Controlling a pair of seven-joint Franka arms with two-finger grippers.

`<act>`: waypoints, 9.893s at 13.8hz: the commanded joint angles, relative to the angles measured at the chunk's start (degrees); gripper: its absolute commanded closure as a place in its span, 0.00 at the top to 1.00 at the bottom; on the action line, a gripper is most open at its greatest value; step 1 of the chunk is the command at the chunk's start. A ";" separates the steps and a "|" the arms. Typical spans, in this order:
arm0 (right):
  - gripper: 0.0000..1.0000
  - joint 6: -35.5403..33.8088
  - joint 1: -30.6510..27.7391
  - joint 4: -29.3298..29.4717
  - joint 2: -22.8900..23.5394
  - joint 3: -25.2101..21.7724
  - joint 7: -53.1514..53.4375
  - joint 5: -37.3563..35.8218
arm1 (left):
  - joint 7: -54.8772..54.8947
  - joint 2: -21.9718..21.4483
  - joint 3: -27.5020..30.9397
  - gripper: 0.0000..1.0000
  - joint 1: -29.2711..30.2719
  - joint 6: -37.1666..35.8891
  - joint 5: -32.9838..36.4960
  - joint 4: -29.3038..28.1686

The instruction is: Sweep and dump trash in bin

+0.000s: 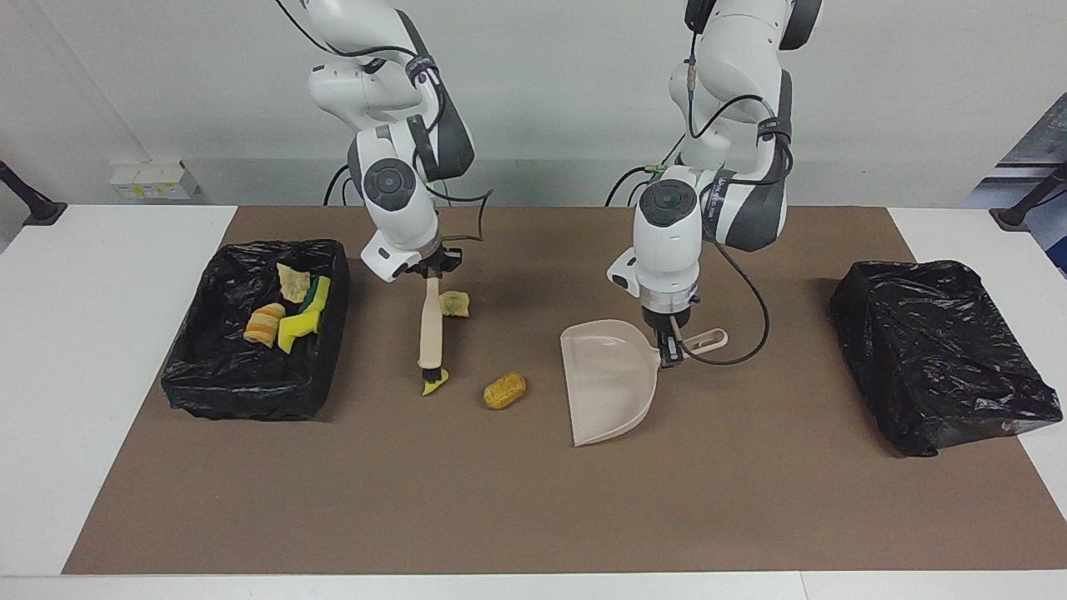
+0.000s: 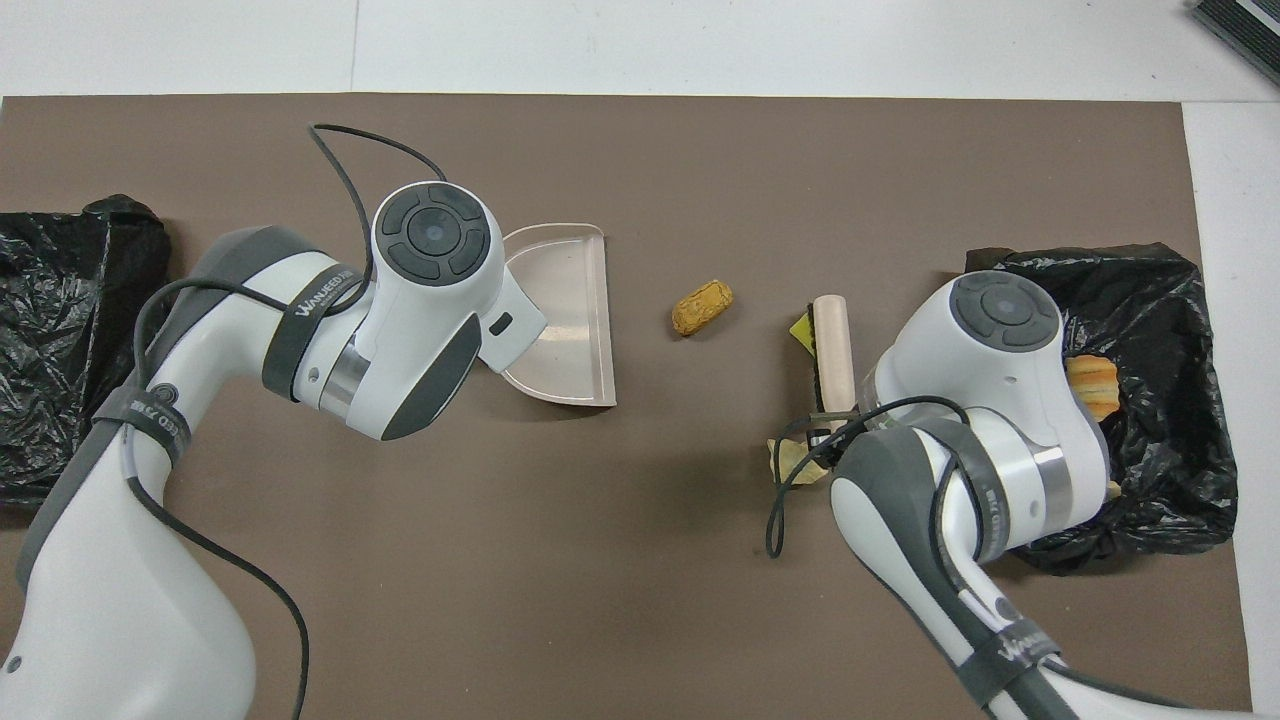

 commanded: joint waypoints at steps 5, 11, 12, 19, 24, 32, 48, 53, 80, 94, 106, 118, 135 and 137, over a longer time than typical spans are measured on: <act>0.00 -0.75 4.59 0.26 -2.72 0.36 11.74 3.95 | 0.13 -2.40 0.64 0.00 -1.14 1.29 0.27 -4.47; 0.00 -13.35 5.75 1.03 -8.51 0.80 10.50 7.47 | 0.13 -3.02 0.64 0.00 -1.58 2.26 0.36 -6.14; 0.00 -12.21 5.39 -3.09 -11.39 0.62 10.59 7.64 | 0.04 -3.46 0.55 0.00 -1.58 2.69 0.36 -6.93; 0.00 -0.72 5.30 -19.29 -18.81 0.80 23.25 11.15 | 0.04 -3.73 0.64 0.00 -1.58 4.81 0.36 -7.91; 0.00 15.28 8.63 -17.74 -7.85 0.80 26.05 13.88 | 0.13 -3.73 0.64 0.00 -1.67 4.37 0.36 -7.91; 0.00 14.27 10.66 8.35 13.35 0.88 25.46 8.89 | 0.04 -3.73 0.55 0.00 -1.93 4.63 0.36 -8.00; 0.00 -2.42 7.16 22.52 11.53 2.73 6.73 16.62 | -0.84 -4.08 0.55 0.00 -2.64 6.65 0.27 -8.61; 0.00 -4.02 1.10 22.53 12.22 2.56 1.30 6.24 | -0.84 -4.43 0.55 0.00 -2.55 6.65 0.27 -9.40; 0.00 -12.81 9.34 27.63 16.01 3.35 9.19 7.12 | 3.19 -16.10 0.29 0.00 3.59 19.05 -1.91 -26.36; 0.00 -7.72 25.69 23.93 18.01 3.43 22.10 13.80 | 37.22 -31.59 1.70 0.00 30.73 -5.73 -12.12 -21.99; 0.00 2.74 27.19 21.75 20.57 3.35 28.44 15.56 | 50.75 -14.63 1.96 0.00 50.62 -11.56 -5.19 7.12; 1.00 -13.51 11.12 31.66 13.29 2.64 17.12 11.51 | 43.46 -11.64 1.96 0.00 48.51 2.78 26.79 0.62; 1.00 -20.99 -19.56 39.49 8.19 2.12 -17.36 -9.93 | 36.55 -12.60 -0.50 0.00 37.37 -4.40 30.88 5.36; 1.00 -21.08 -20.54 39.49 6.96 1.94 -17.27 -10.02 | 30.13 -12.78 -0.50 0.00 33.15 -9.32 23.34 5.10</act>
